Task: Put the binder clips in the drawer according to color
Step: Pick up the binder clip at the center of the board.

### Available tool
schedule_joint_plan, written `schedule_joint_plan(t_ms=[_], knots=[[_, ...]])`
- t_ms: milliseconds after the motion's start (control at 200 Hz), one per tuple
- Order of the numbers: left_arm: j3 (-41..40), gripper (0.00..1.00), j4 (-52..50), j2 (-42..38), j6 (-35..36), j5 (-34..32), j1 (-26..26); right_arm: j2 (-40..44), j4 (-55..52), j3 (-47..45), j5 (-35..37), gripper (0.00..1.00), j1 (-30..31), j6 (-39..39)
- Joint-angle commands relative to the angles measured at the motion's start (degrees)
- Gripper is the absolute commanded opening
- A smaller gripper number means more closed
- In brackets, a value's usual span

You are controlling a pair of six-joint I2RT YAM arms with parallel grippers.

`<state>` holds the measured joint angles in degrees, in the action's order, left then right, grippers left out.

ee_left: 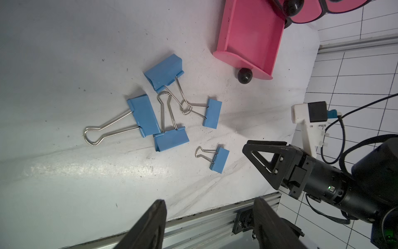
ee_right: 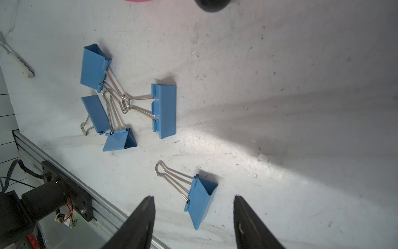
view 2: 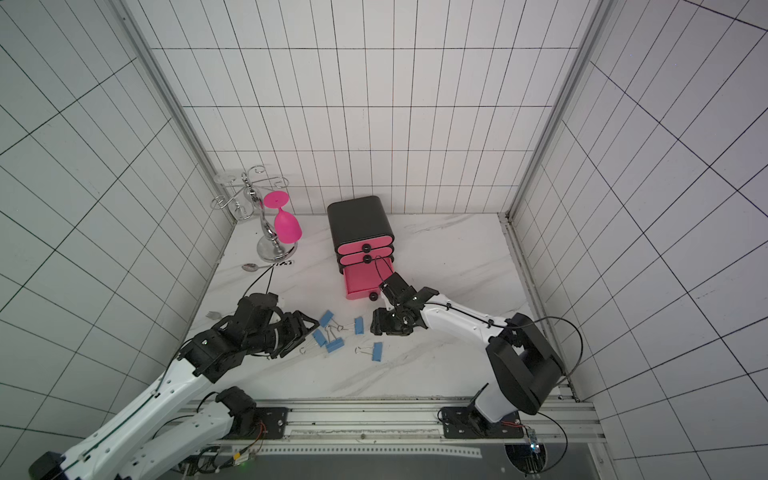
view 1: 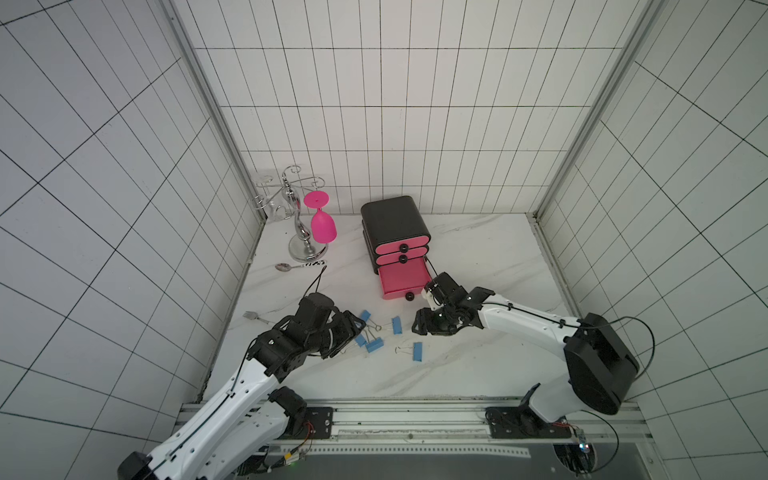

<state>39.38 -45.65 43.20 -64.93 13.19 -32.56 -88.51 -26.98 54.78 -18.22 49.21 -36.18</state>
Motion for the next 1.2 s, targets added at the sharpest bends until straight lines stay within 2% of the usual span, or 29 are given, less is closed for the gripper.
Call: schedule_joint_plan(t_ms=[0,460,815,1194], knots=[[-0.8,0.68,1.1,-1.4,-1.8,-2.2,-0.5,-2.8,-2.6,2.5,-1.6,0.60,0.9,3.1],[-1.1,0.68,-0.2,-3.5,-2.5,-2.6,-0.8,-8.8,-2.6,4.4,-2.3,0.60,3.1,4.3],[-1.0,0.68,-0.4,-4.9,-2.6,-2.6,-0.8,-8.3,-2.0,2.5,-2.5,0.60,5.9,4.4],[-0.6,0.68,-0.9,-6.1,-2.6,-2.3,-0.9,-4.8,-3.0,-0.9,1.0,0.63,11.8,2.3]])
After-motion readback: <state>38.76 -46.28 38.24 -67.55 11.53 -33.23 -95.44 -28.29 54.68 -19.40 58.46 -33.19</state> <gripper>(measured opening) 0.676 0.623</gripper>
